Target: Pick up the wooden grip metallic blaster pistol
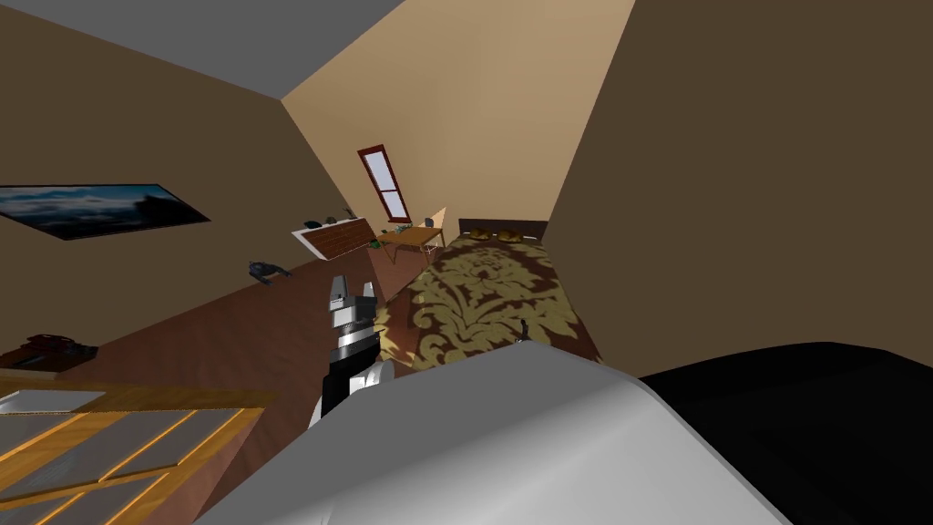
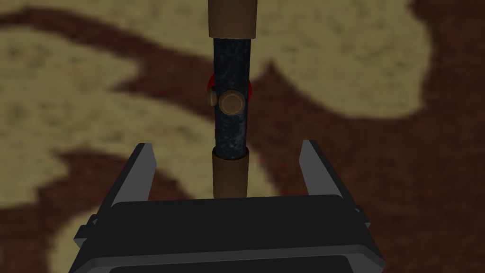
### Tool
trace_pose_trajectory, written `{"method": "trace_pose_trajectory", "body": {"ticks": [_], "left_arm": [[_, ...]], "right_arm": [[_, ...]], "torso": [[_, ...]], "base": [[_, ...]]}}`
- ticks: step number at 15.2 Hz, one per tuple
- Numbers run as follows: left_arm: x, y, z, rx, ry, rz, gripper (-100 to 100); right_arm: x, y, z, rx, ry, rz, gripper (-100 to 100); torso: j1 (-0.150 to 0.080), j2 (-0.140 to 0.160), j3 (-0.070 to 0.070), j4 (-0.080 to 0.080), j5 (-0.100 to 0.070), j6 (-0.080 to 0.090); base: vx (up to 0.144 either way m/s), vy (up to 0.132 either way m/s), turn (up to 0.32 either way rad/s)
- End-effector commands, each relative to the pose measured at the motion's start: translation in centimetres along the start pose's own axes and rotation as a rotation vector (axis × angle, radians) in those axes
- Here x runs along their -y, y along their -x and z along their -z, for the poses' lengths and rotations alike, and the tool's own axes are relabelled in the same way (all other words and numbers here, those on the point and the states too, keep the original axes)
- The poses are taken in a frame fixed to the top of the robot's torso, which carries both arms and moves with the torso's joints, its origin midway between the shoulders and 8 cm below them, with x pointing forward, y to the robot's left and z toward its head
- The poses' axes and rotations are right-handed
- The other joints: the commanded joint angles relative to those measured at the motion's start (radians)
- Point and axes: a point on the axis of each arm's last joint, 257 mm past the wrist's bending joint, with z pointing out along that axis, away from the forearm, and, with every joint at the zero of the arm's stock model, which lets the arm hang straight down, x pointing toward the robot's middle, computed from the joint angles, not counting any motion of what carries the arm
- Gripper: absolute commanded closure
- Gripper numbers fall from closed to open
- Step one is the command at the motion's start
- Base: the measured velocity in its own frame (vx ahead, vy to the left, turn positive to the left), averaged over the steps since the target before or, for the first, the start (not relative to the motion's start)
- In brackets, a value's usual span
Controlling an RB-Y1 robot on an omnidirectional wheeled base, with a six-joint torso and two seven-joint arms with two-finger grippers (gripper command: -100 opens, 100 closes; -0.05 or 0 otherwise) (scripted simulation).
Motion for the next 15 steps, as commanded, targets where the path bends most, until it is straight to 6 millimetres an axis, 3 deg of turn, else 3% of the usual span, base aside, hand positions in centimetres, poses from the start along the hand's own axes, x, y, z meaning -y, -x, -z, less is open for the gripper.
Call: {"method": "trace_pose_trajectory", "body": {"ticks": [1,2,3,7,8,10,13,15], "left_arm": [[0.0,0.0,0.0,0.0,0.0,0.0,0],[0.0,0.0,0.0,0.0,0.0,0.0,0],[0.0,0.0,0.0,0.0,0.0,0.0,0],[0.0,0.0,0.0,0.0,0.0,0.0,0],[0.0,0.0,0.0,0.0,0.0,0.0,0],[0.0,0.0,0.0,0.0,0.0,0.0,0],[0.0,0.0,0.0,0.0,0.0,0.0,0],[0.0,0.0,0.0,0.0,0.0,0.0,0]], "right_arm": [[0.2,0.1,0.0,0.001,-0.002,0.003,-100],[0.1,0.0,0.0,0.0,-0.001,0.001,-100],[0.1,0.0,0.0,0.0,-0.001,0.002,100],[0.2,0.0,0.0,0.001,-0.002,0.001,100],[-1.1,-0.7,-0.1,0.002,0.0,0.002,100],[-1.8,-0.7,0.0,0.001,0.012,-0.012,100],[-1.1,-0.7,-0.1,0.002,0.0,0.002,100],[-3.1,-1.9,-0.2,0.003,0.001,-0.001,100]], "torso": [[0.0,0.0,0.0,0.0,0.0,0.0],[0.002,0.001,0.0,0.0,0.0,0.0],[0.003,0.001,0.001,0.0,0.001,0.0],[0.005,0.001,0.001,0.0,0.001,0.0],[0.005,0.001,0.001,0.0,0.002,0.0],[0.01,0.003,0.001,0.0,0.002,0.0],[0.009,0.003,0.001,0.0,0.002,0.0],[0.009,0.002,0.001,0.001,0.003,0.0]], "base": [[0.001,-0.032,0.003],[-0.001,-0.013,0.001],[0.001,-0.007,0.001],[0.0,0.0,0.0],[-0.012,0.054,0.023],[-0.018,0.086,-0.003],[-0.01,0.035,-0.003],[-0.008,0.077,0.027]]}}
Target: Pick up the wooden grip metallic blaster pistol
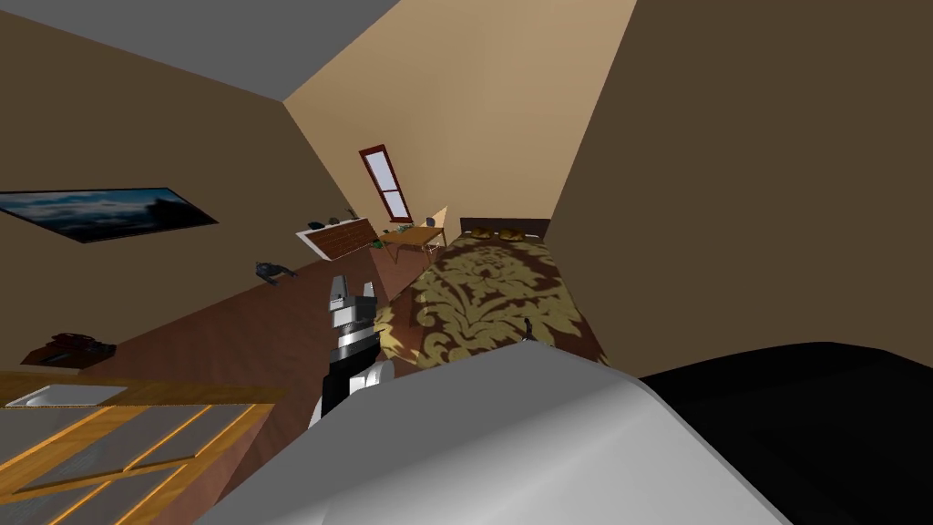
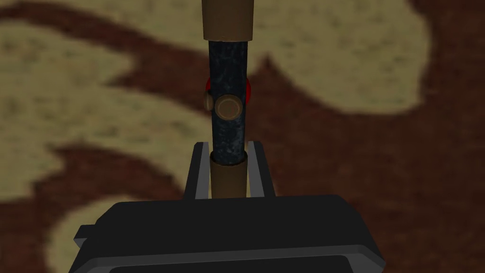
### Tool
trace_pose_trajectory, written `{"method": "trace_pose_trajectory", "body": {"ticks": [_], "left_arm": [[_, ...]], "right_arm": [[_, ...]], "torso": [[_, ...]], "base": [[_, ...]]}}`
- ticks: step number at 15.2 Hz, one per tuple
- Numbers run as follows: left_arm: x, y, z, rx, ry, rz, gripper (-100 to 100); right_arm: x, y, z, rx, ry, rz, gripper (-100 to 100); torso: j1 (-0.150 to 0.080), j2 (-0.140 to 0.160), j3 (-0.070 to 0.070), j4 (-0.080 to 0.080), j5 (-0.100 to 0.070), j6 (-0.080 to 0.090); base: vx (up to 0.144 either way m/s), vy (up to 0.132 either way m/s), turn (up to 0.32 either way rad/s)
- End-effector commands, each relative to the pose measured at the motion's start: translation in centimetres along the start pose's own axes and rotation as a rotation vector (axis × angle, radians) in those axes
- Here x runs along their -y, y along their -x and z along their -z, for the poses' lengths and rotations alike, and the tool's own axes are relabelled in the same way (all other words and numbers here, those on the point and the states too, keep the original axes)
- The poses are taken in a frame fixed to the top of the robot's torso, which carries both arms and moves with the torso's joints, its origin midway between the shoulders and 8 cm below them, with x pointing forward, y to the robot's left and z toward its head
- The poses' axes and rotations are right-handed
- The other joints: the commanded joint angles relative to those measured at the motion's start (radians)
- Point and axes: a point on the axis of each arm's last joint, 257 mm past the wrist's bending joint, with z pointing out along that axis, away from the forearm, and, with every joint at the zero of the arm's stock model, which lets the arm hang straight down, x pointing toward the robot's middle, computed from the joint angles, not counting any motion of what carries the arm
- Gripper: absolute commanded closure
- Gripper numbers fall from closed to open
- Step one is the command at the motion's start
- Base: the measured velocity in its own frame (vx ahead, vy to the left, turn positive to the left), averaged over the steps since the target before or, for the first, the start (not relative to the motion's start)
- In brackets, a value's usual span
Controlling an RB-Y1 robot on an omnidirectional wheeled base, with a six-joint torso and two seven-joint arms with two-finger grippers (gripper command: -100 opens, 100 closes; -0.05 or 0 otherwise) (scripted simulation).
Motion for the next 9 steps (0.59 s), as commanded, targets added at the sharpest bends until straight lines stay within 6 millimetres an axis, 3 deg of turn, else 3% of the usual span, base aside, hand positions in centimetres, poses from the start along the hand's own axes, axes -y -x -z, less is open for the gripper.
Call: {"method": "trace_pose_trajectory", "body": {"ticks": [1,3,4,7,8,9], "left_arm": [[0.0,0.0,0.0,0.0,0.0,0.0,0],[0.0,0.0,0.0,0.0,0.0,0.0,0],[0.0,0.0,0.0,0.0,0.0,0.0,0],[0.0,0.0,0.0,0.0,0.0,0.0,0],[0.0,0.0,0.0,0.0,0.0,0.0,0],[0.0,0.0,0.0,0.0,0.0,0.0,0]], "right_arm": [[-1.3,-0.8,0.0,0.002,-0.001,-0.001,100],[-1.3,-0.8,0.0,0.002,-0.001,-0.001,100],[-2.5,-1.6,0.0,0.002,0.0,-0.002,100],[-2.5,-1.6,0.0,0.002,0.0,-0.002,100],[-3.8,-2.5,0.0,0.003,0.001,-0.004,100],[-2.9,-1.9,0.0,0.002,0.002,0.001,100]], "torso": [[0.0,0.0,0.0,0.0,0.0,0.0],[0.002,0.001,0.0,0.0,0.0,0.0],[0.001,0.001,0.0,0.0,0.0,0.0],[0.0,0.001,0.001,0.0,0.0,0.0],[-0.001,0.001,0.001,0.0,0.0,0.0],[-0.001,0.001,0.001,0.0,0.001,0.001]], "base": [[-0.012,0.119,0.01],[-0.018,0.085,-0.002],[-0.024,0.078,0.018],[-0.014,0.059,0.003],[-0.011,0.056,0.02],[-0.008,0.041,0.001]]}}
